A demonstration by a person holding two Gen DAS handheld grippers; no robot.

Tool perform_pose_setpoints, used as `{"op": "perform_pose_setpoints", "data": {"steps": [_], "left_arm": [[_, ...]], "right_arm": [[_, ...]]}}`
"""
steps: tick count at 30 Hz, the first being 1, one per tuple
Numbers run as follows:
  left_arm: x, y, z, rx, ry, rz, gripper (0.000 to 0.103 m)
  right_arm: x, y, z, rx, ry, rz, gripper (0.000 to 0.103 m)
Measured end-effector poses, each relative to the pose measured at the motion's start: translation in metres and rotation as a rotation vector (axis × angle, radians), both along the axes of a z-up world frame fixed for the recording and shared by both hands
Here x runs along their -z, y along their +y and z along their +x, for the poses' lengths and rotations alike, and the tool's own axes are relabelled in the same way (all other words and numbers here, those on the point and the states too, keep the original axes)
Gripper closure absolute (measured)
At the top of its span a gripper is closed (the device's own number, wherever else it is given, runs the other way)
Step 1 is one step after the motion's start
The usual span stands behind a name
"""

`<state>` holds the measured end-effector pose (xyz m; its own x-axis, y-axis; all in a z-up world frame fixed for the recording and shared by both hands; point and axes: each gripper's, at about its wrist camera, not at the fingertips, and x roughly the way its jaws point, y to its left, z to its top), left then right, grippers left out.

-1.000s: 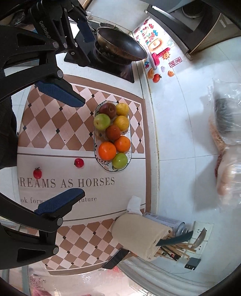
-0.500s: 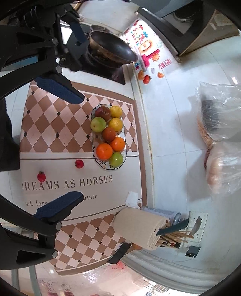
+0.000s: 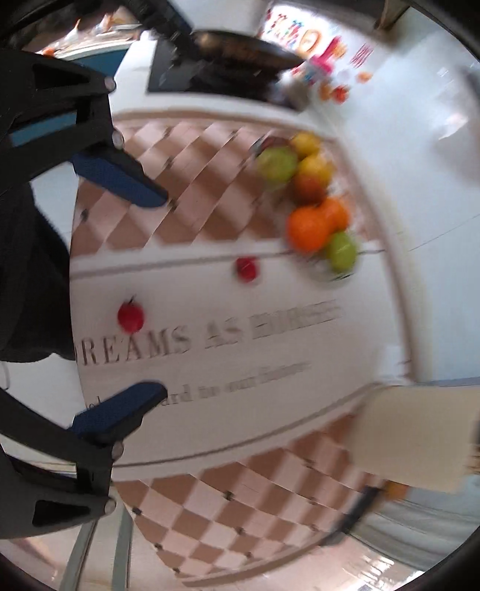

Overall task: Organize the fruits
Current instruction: 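Grasp a red cherry tomato with right tool while left tool grasps another, then lower both cherry tomatoes onto the plate and open both tools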

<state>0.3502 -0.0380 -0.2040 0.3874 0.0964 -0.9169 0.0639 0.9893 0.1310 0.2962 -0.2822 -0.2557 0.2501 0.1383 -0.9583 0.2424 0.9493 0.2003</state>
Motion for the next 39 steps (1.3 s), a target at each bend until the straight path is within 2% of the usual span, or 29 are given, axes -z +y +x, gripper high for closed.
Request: {"op": "perform_pose_setpoints", "data": {"steps": [1,2,4,5,7,11,13,16,18,23,27,29,33,35,36,37,39], "left_arm": [[0.006,-0.005,0.002,-0.002,0.021,0.008,0.001],[0.015,-0.01,0.005,-0.005,0.046,0.006,0.001],[0.031,-0.021,0.012,-0.01,0.086,0.008,0.001],[0.036,-0.025,0.015,-0.011,0.105,0.011,0.001],[0.047,-0.034,0.02,-0.018,0.137,0.025,0.001],[0.066,-0.048,0.03,-0.04,0.203,0.012,0.001],[0.071,-0.053,0.036,-0.045,0.223,0.002,0.001],[0.079,-0.064,0.047,-0.053,0.247,-0.058,0.001],[0.089,-0.076,0.057,-0.04,0.276,-0.118,0.001],[0.121,-0.112,0.076,0.018,0.372,-0.204,0.001],[0.134,-0.136,0.085,0.052,0.375,-0.224,0.005],[0.139,-0.146,0.089,0.073,0.38,-0.222,0.02],[0.153,-0.161,0.095,0.1,0.404,-0.215,0.044],[0.159,-0.166,0.096,0.107,0.416,-0.201,0.061],[0.157,-0.167,0.096,0.113,0.396,-0.199,0.064],[0.157,-0.169,0.095,0.123,0.396,-0.204,0.074],[0.154,-0.166,0.094,0.111,0.392,-0.209,0.075]], "right_arm": [[0.018,-0.002,0.0,-0.014,0.043,0.013,0.029],[0.035,-0.005,-0.001,-0.029,0.08,0.033,0.034],[0.062,-0.007,-0.001,-0.064,0.131,0.049,0.037],[0.077,-0.008,-0.001,-0.086,0.156,0.059,0.042],[0.092,-0.008,0.0,-0.12,0.183,0.081,0.056],[0.11,0.001,0.002,-0.233,0.194,0.094,0.068],[0.109,0.006,0.004,-0.293,0.182,0.085,0.069],[0.097,0.003,0.012,-0.321,0.147,0.099,0.069],[0.086,-0.011,0.019,-0.301,0.111,0.115,0.069],[0.073,-0.054,0.041,-0.24,0.074,0.129,0.069],[0.076,-0.079,0.058,-0.214,0.083,0.112,0.069],[0.078,-0.082,0.067,-0.209,0.087,0.105,0.069],[0.085,-0.096,0.077,-0.177,0.096,0.107,0.069],[0.088,-0.1,0.078,-0.163,0.098,0.113,0.069],[0.088,-0.102,0.078,-0.159,0.098,0.115,0.069],[0.088,-0.103,0.079,-0.158,0.098,0.116,0.069],[0.087,-0.102,0.082,-0.159,0.094,0.121,0.069]]}}
